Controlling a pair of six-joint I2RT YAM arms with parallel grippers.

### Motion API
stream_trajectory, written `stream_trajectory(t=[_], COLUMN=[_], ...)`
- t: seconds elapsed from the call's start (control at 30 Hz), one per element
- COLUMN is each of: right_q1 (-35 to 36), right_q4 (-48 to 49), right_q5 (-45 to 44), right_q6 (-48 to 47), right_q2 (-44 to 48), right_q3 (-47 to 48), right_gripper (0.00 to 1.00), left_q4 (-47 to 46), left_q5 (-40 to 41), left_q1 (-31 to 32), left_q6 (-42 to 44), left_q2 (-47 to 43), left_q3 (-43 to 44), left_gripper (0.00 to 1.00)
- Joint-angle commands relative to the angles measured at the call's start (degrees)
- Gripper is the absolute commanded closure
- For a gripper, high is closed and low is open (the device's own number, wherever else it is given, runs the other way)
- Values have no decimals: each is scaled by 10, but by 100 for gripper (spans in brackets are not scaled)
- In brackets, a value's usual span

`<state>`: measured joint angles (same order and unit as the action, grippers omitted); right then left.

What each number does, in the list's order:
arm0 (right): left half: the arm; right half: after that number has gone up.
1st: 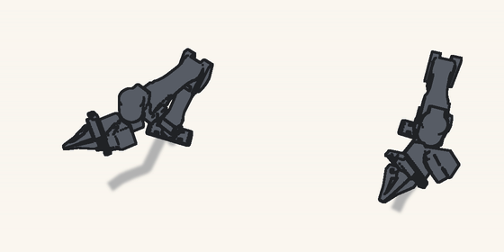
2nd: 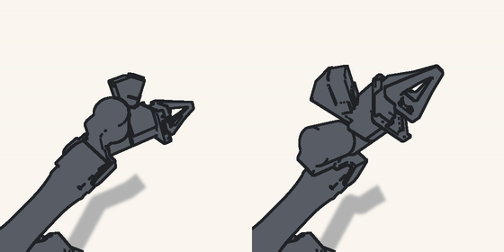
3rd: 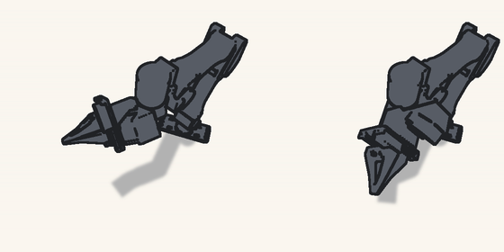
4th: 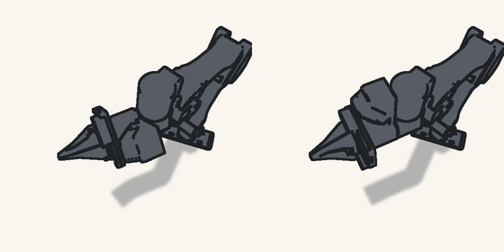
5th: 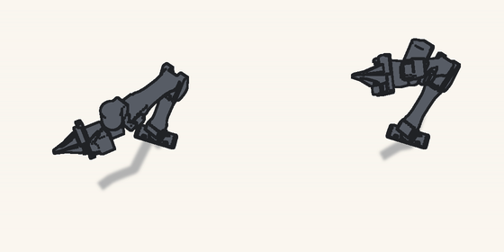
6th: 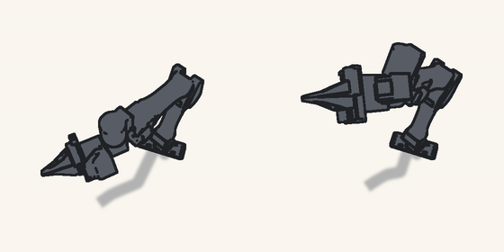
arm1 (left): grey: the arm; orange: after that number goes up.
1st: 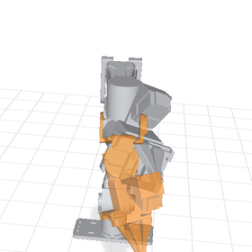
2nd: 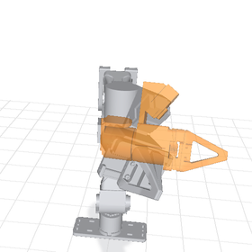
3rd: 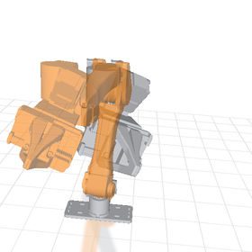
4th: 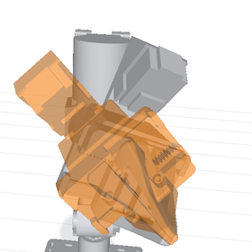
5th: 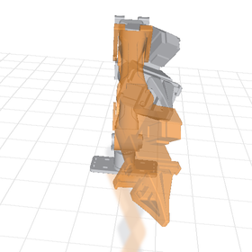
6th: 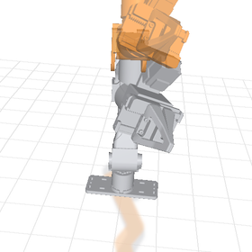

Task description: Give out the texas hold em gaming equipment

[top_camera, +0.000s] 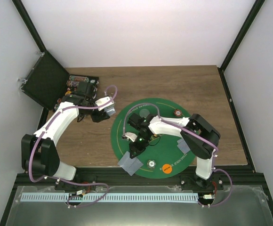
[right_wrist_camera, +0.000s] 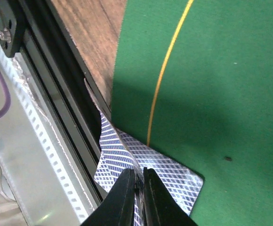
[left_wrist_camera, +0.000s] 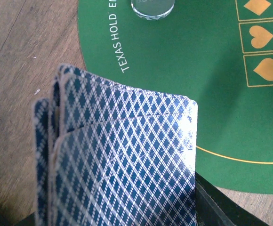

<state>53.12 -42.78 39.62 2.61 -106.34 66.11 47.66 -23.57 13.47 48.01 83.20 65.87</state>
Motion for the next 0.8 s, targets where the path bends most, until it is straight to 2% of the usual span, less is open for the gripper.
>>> stream_trajectory(t=[0.0,0.37,0.53,0.67,0.77], right_q1=[4,-2,-44,-125,-174], right_q4=[-13,-43,-38,59,219], right_q5=[-43,-103,-106,-47,-4], right_q6=[9,29,43,84,150], right_q2=[-5,51,123,210,269], right_q3=[27,46,32,-1,-49], right_gripper=[87,69,64,53,43], left_q4=[1,12,19,53,93], left_q5=[-9,-11,-22,-49,-57], left_q1=[-2,-2,-2,3,30], left_q6=[2,8,10,16,22], left_q2=[-13,-16,-15,-8,1], left_q3=[7,10,16,38,58], left_gripper=[48,48,48,47,47])
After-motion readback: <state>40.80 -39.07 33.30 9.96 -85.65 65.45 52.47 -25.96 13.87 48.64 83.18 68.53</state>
